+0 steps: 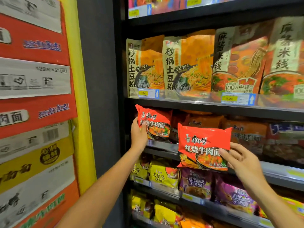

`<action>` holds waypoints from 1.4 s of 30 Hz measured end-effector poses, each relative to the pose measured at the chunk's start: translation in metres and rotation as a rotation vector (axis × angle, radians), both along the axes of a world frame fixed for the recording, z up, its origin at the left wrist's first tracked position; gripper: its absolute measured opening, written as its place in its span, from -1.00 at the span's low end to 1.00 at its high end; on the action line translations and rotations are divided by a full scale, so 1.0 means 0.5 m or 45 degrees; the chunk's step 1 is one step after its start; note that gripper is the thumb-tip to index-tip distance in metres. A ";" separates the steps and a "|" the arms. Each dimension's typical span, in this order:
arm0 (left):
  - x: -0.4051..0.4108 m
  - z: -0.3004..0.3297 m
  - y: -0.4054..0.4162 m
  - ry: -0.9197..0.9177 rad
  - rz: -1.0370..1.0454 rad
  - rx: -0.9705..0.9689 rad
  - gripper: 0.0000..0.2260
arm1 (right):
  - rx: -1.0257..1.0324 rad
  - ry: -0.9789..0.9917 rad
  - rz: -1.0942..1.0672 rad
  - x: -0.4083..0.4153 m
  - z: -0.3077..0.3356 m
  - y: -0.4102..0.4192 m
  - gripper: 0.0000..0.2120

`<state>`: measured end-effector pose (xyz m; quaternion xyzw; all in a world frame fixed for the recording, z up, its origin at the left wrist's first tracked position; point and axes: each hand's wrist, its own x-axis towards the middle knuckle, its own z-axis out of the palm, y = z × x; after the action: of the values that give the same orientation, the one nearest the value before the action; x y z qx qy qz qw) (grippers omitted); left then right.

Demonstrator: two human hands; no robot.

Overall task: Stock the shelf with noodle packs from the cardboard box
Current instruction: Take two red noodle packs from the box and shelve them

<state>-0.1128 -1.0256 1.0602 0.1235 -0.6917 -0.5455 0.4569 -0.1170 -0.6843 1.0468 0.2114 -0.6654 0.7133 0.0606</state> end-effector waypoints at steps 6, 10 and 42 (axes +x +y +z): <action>-0.085 -0.005 -0.039 -0.110 0.154 -0.068 -0.61 | 0.001 0.028 0.005 -0.049 0.002 -0.016 -0.74; -0.121 -0.026 -0.062 -0.371 0.152 -0.125 -0.54 | -0.007 0.028 0.014 -0.071 0.005 -0.010 -0.75; 0.203 -0.232 0.024 -0.489 -0.076 -1.072 -0.56 | 0.336 -0.094 -0.266 -0.195 0.081 -0.225 -0.61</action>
<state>-0.0113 -1.0136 0.9441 0.0060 -0.9284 -0.1973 0.3149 -0.2145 -0.7969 1.0874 0.1207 -0.7734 0.6170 0.0816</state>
